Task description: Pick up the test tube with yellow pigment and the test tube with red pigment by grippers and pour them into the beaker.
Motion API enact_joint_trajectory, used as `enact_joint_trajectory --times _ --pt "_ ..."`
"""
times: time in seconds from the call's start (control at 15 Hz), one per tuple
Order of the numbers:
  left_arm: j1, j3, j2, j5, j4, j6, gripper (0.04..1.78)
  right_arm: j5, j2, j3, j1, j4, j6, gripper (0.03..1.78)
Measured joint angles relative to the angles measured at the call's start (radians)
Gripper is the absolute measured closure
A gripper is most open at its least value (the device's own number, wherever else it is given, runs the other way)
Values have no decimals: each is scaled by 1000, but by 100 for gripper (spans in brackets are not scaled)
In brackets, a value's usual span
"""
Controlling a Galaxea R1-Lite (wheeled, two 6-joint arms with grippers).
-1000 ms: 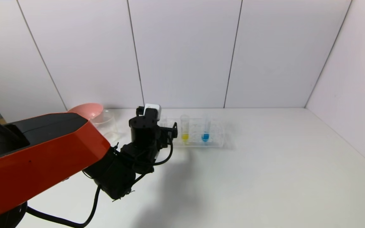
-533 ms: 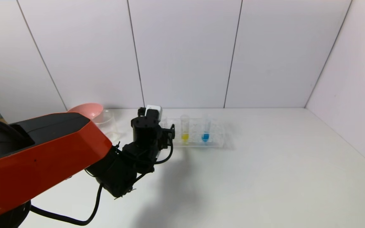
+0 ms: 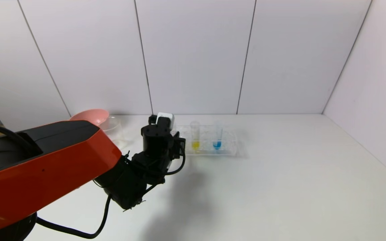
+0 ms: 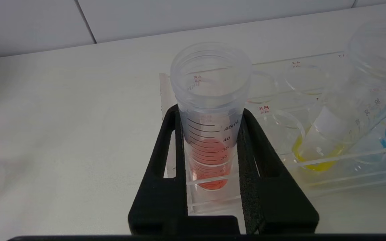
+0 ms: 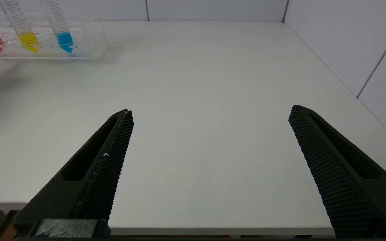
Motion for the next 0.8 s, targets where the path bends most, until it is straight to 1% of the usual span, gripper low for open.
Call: enact_joint_trajectory --times 0.8 --pt "0 10 -8 1 -8 0 137 0 0 0 0 0 0 11"
